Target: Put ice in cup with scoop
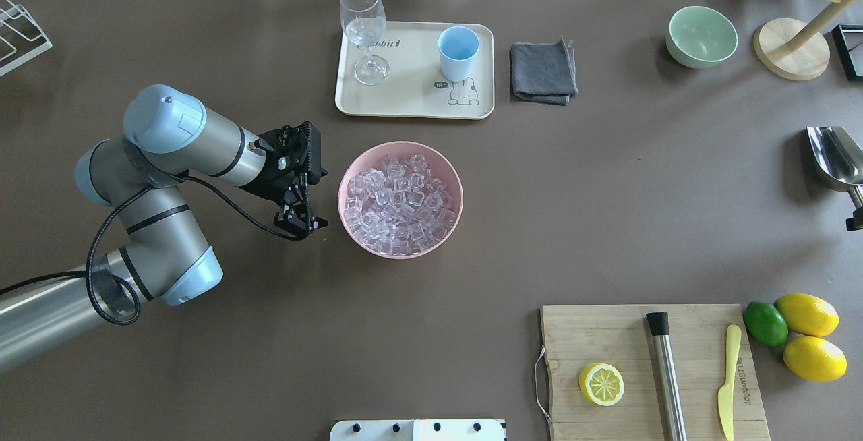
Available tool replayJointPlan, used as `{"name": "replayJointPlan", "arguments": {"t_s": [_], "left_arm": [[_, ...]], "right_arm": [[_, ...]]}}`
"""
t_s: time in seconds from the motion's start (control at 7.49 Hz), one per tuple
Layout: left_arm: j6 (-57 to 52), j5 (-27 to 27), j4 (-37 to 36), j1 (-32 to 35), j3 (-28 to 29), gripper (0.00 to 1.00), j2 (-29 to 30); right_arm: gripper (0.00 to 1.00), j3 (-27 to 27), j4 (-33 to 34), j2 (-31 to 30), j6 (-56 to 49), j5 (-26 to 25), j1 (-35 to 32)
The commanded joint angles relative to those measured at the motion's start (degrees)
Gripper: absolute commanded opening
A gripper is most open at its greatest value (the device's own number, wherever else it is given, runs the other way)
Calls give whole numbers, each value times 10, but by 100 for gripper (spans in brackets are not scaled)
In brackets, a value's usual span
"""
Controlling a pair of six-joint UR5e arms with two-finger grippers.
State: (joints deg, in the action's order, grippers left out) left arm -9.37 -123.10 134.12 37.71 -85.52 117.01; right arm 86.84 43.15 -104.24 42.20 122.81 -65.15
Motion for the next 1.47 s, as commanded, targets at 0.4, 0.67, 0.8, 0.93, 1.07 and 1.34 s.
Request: {"name": "replayJointPlan", "arguments": {"t_s": [0.4, 0.67, 0.8, 0.93, 1.07, 1.34], "left_arm": [[0, 0, 0, 1, 0, 99, 0], [0, 1, 0, 1, 0, 99, 0], [0, 1, 0, 1, 0, 99, 0], [0, 1, 0, 1, 0, 99, 0], [0, 1, 0, 1, 0, 99, 0], [1, 1, 0, 2, 0, 99, 0]], "right_arm": [[0, 0, -2, 0, -4, 1, 0], [0, 6, -14, -1, -19, 2, 0], [0, 8, -14, 0, -43, 6, -2], [0, 21, -11, -1, -51, 19, -2], [0, 28, -9, -3, -74, 45, -10], [0, 103, 65, -4, -91, 52, -20]]}}
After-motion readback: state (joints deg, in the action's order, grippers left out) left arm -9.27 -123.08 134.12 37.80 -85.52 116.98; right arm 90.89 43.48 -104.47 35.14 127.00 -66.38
